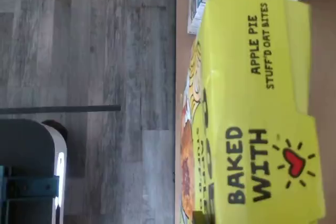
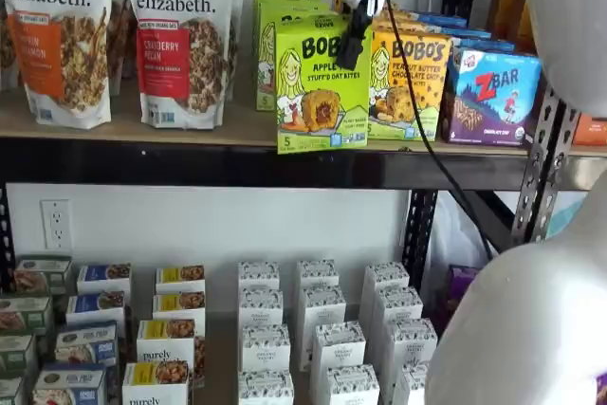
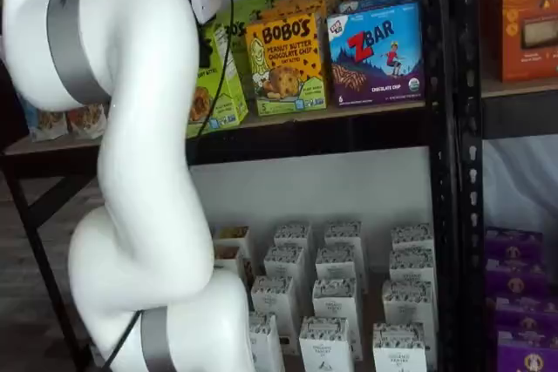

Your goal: Pick the green box on the top shelf, the fourth from the left

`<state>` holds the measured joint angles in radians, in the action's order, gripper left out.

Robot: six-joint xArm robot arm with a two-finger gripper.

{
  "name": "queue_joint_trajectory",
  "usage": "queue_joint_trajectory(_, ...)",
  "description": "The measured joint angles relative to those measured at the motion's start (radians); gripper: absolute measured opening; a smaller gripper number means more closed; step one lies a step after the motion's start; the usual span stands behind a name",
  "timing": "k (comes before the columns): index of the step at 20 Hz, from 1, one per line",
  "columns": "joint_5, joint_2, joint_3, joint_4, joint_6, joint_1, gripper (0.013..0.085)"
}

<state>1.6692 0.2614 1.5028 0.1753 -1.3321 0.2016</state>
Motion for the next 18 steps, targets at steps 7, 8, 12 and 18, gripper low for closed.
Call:
queue_joint_trajectory(7, 0.022, 0.029, -0.018, 0.005, -0.005, -0.008, 0.029)
queue_joint_trajectory(8, 0.025, 0.032, -0.019, 0.007, -0.006, -0.009, 0.029)
queue_joint_trajectory(12, 0.039, 0.047, -0.025, 0.009, -0.01, -0.016, 0.029)
queue_joint_trajectory(18, 0.054, 0.068, -0.035, 0.01, -0.016, -0.024, 0.029)
